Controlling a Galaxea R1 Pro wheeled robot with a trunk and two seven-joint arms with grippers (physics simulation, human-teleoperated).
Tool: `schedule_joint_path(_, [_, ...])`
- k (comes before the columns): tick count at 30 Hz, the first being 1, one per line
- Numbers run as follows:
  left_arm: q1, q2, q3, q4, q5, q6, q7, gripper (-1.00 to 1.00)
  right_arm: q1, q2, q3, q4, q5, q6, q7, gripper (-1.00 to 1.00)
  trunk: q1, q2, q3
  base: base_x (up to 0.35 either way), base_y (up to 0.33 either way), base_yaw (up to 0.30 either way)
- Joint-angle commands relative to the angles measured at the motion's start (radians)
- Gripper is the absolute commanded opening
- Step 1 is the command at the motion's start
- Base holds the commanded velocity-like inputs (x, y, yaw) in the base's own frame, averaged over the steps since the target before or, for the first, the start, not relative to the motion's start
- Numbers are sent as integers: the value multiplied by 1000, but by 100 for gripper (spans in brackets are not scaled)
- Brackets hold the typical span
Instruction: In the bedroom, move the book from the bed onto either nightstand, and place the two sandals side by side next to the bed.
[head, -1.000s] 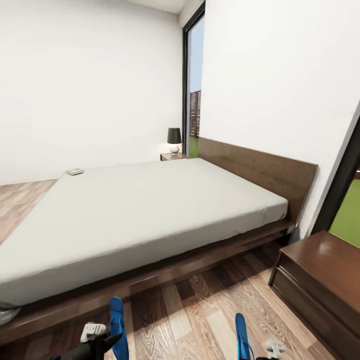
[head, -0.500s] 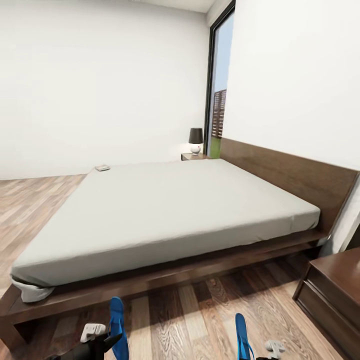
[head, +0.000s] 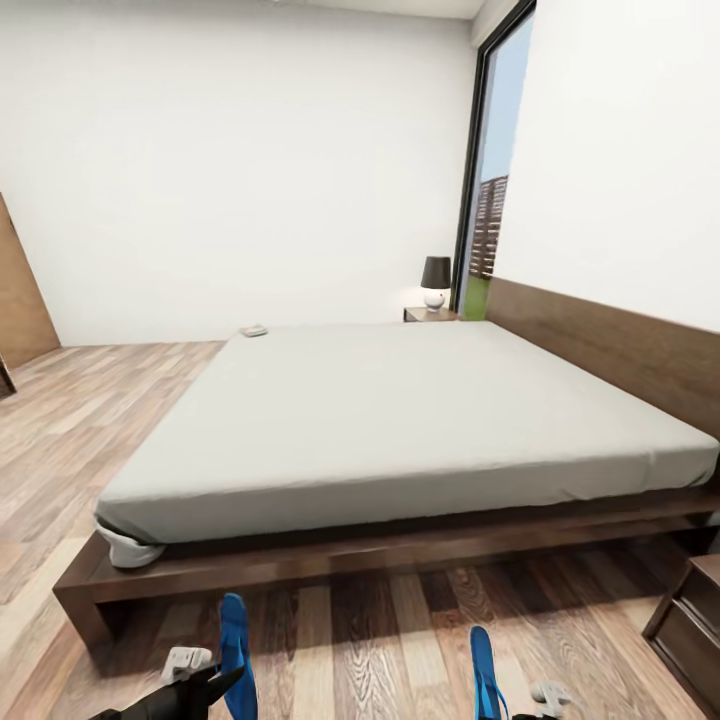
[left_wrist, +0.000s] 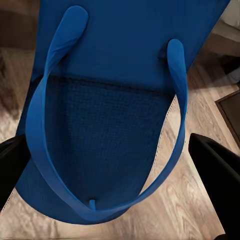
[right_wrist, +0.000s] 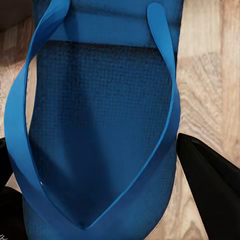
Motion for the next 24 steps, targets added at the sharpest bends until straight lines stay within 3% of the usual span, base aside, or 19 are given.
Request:
schedule_joint_path(1, [-2,-1,8,-1,-8,3,-6,-100,0,0,-2,0,-5,4,4,-100,0,0,-1,0,0,287])
schedule_joint_path(18, [-2,-1,8,-1,-9,3,-6,-100,0,0,-3,0,-5,4,4,-100,0,0,-1,0,0,286])
schedule_joint_path(24, [-2,-1,9,-1,-8,3,-7,-100,0,-2,-3,1,-10,4,6,-100,0,0,-1,0,0,66])
